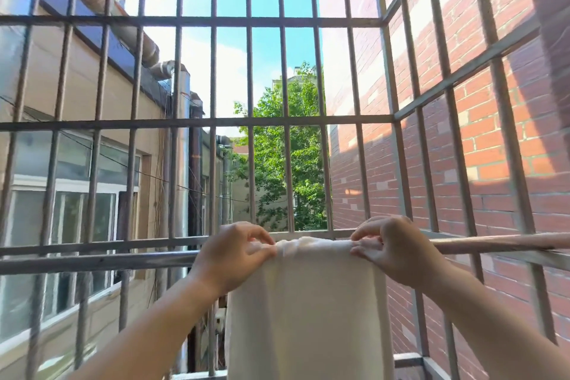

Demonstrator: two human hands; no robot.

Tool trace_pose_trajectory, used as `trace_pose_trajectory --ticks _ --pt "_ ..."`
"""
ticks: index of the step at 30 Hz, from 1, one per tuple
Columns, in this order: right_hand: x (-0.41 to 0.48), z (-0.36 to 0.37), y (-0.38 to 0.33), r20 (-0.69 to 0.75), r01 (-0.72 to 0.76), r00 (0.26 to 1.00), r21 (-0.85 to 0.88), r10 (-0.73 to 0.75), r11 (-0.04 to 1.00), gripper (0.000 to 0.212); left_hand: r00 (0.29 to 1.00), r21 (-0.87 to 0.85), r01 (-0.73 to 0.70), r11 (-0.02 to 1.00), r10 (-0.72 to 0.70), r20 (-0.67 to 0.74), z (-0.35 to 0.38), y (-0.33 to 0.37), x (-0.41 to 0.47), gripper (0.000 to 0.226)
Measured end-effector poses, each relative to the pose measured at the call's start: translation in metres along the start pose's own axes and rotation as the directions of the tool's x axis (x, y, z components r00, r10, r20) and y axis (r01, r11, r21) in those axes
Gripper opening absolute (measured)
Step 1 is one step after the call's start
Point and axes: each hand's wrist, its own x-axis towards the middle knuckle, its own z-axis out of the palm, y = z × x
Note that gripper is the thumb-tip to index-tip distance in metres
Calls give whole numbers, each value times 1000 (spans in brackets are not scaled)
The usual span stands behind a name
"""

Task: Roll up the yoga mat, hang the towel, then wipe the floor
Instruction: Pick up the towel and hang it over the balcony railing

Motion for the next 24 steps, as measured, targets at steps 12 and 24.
trace_pose_trajectory --ticks 12,24 --pt "16 56 -68 -32 157 988 188 -154 970 17 997 55 20 998 -16 -76 -22 -29 -24 13" --pt "24 70 -71 -18 144 989 232 -144 962 22 992 45 100 994 -96 -80 -34 -35 -15 15"
